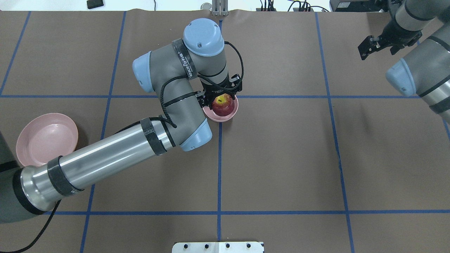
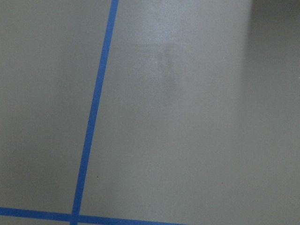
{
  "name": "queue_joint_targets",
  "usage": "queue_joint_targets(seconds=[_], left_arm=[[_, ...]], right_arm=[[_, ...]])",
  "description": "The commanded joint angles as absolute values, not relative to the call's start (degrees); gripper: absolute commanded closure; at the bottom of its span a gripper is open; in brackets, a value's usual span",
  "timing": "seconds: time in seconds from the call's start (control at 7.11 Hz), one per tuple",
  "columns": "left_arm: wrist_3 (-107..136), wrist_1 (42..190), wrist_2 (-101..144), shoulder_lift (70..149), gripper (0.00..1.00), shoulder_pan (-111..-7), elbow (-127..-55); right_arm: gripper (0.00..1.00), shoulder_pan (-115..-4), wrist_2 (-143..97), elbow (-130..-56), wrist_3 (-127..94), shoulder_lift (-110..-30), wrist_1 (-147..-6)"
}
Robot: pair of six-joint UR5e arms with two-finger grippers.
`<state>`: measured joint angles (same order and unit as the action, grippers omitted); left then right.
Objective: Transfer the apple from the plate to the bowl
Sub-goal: 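Carry the apple over the pink bowl with the left gripper while the right arm withdraws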
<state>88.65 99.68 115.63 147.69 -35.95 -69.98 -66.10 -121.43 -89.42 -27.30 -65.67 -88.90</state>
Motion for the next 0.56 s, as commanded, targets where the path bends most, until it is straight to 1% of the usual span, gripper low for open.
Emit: queue_joint_targets(seconds=[0.0,0.28,0.42], left_arm=[[88.68,101.24,115.49,147.74,1.0,-35.86,-68.12],[88.77,102.74,115.4,147.66,1.0,-35.86,-67.06],[89.03,102.74,115.4,147.66,0.85,-35.95,-67.06]], right_arm=[[0.0,-69.25,-126.2,-89.82,-27.07,-67.23,-88.77],[0.0,-70.3,-126.56,-89.91,-27.07,-68.02,-88.68],[0.0,-70.57,-126.74,-90.09,-26.98,-69.07,-88.42]])
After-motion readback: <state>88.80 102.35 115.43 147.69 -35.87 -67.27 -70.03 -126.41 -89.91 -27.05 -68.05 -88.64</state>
